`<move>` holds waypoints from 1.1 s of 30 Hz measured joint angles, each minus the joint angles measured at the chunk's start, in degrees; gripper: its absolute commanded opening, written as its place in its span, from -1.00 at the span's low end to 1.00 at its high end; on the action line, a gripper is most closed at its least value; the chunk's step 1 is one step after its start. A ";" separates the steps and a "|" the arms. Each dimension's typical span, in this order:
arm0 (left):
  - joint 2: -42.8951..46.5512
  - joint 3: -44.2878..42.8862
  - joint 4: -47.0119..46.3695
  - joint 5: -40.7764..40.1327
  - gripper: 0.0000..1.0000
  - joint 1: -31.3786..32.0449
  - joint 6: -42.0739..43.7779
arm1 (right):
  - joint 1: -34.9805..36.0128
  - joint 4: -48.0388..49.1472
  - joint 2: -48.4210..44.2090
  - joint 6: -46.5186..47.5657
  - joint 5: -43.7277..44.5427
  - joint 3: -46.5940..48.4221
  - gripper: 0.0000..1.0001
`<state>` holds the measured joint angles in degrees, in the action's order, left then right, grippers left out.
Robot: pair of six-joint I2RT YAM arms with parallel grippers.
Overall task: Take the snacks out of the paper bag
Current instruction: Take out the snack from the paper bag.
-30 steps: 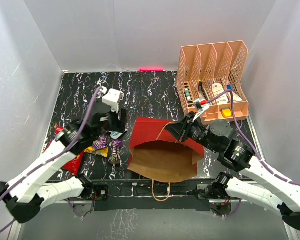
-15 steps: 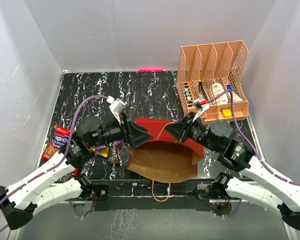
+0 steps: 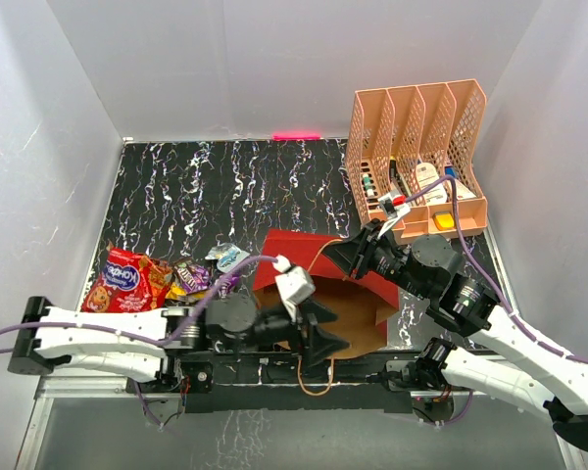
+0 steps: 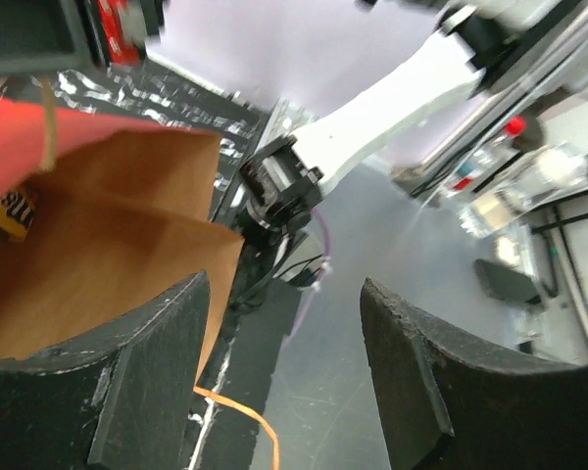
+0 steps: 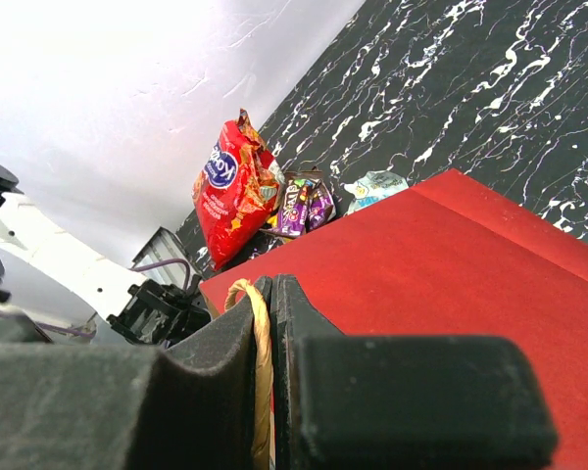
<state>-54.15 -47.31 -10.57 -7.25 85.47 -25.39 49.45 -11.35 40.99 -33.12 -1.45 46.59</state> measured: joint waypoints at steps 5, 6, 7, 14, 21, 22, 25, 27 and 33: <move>-9.22 1.84 -2.73 -8.48 0.20 2.56 1.31 | 0.00 -0.02 -0.02 0.00 0.02 0.00 -0.85; -10.86 2.32 -2.93 -10.10 0.20 2.56 1.57 | 0.00 -0.04 -0.02 0.02 0.07 0.00 -0.85; -12.46 2.58 -2.93 -11.56 0.21 2.56 1.86 | 0.00 -0.04 -0.04 0.02 0.11 0.00 -0.85; -21.55 3.10 -6.38 -19.26 0.24 2.69 5.29 | 0.00 -0.11 -0.55 0.09 0.90 0.00 -0.85; -34.34 3.04 -10.38 -24.79 0.20 2.78 11.04 | 0.00 0.17 -0.17 0.02 0.33 0.00 -0.85; -36.02 2.99 -10.29 -25.64 0.16 2.78 11.65 | 0.00 0.42 0.07 0.00 -0.02 0.00 -0.85; -40.15 2.78 -10.49 -27.87 -0.12 2.75 13.33 | 0.00 0.92 0.79 -0.02 -0.66 0.00 -0.85; -42.21 2.16 -10.38 -29.53 -0.23 2.75 14.32 | 0.00 0.96 1.09 -0.09 -1.14 0.00 -0.85; -47.54 -1.88 -10.93 -36.06 -0.38 2.34 15.76 | 0.00 1.68 1.16 -0.57 -2.19 0.00 -0.85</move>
<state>-101.69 -49.19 -21.50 -43.31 87.81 -9.63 49.45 -9.67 42.15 -33.69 -3.64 46.59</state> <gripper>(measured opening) 0.338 0.076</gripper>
